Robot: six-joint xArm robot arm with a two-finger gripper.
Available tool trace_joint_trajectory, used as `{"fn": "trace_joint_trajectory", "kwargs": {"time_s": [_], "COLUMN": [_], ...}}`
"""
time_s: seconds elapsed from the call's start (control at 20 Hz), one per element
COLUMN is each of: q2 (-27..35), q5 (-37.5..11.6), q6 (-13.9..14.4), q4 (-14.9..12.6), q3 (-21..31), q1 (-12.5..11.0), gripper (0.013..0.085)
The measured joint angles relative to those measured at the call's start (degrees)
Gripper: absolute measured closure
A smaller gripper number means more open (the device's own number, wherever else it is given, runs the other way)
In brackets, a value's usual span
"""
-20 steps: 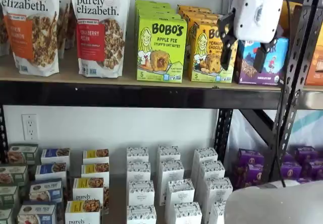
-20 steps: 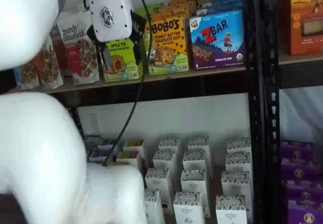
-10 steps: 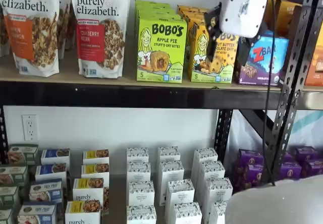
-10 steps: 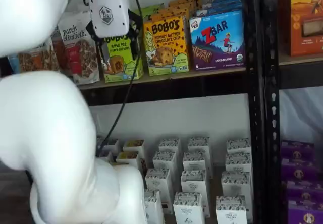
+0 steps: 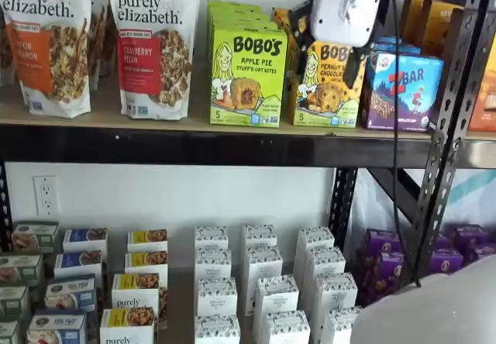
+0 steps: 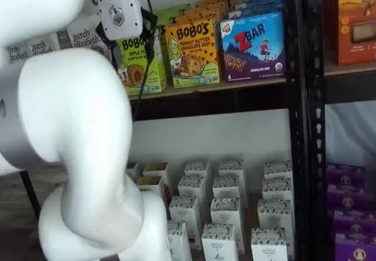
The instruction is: Pick the green box on the top shelf, the fourth from the left
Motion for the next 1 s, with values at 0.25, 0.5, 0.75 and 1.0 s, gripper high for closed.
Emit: {"fn": "trace_joint_trajectory", "kwargs": {"time_s": [0.25, 0.5, 0.75, 1.0], "q2": [2.9, 5.5, 8.0, 9.0], "q5": [-1.5, -3.1, -2.9, -6.5], "q6": [3.1, 5.1, 5.1, 3.7], "q4": [-2.8, -5.4, -4.8, -1.5], "q3": [-2.1, -4.1, -6.2, -6.3], "q1": [3.4, 5.5, 5.4, 3.9], "gripper": [0.0130, 0.0130, 0.0130, 0.0130]}}
